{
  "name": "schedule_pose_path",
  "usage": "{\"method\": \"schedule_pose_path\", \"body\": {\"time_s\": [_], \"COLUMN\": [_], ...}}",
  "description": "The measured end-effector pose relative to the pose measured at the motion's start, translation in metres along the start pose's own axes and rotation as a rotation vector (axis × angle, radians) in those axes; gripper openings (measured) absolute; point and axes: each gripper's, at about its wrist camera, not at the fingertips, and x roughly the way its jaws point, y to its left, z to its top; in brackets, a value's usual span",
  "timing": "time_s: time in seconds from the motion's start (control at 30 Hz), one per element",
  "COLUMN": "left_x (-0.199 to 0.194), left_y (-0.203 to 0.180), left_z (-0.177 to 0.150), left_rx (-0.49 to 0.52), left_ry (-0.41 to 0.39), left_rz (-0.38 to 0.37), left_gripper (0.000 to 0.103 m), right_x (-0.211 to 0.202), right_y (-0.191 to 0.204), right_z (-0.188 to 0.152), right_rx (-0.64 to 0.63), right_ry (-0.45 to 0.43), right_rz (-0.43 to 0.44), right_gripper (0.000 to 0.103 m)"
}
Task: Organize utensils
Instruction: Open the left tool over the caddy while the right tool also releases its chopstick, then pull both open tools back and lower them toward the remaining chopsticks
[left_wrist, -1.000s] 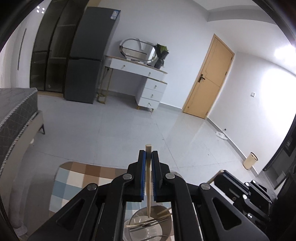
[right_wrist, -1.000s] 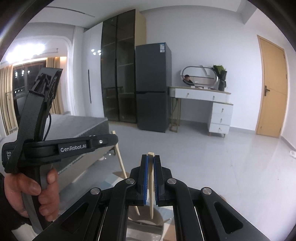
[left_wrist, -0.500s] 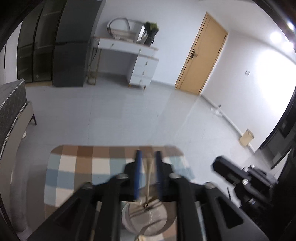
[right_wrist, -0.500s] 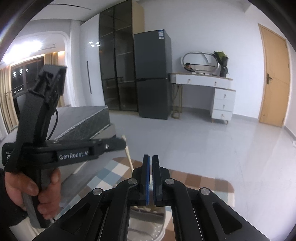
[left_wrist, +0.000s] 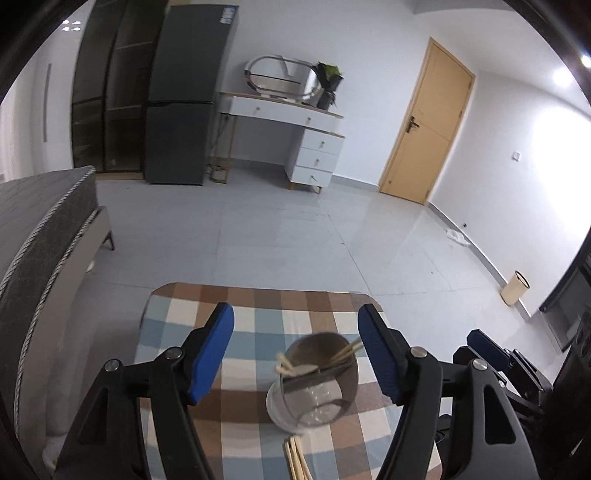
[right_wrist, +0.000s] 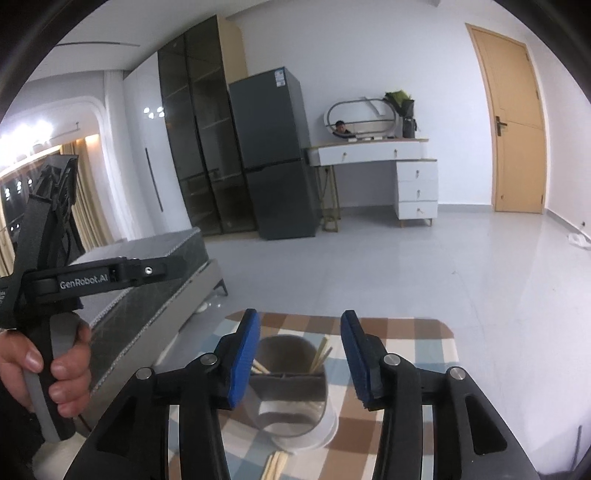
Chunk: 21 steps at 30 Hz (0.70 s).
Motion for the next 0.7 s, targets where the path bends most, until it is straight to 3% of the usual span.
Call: {"method": "schedule_pose_path", "body": {"time_s": [0.23,0.27,0.7], "left_x": [-0.033,-0.036,-0.057], "left_y": [-0.008,-0.007,0.006], "left_z": [-0.027,-0.031,-0.078], "left_rx": [0.014,0.006,-0.030], "left_ry": [-0.025,-0.022,-0.022], "left_rz": [0.046,0.047,0.093], "left_gripper": [0.069,0.073,0.078], "right_x": [-0.045,-0.053,-0.091], "right_y": [0.019,0.022,0.046], "right_z": [-0.017,-0.020,-0.058], "right_rx": [-0.001,-0.004,0.018], "right_ry": [-0.046,-0.061,-0.079], "right_rz": [-0.009,-0.030,-0.042], "right_gripper": [0.086,0.086,0.097]}}
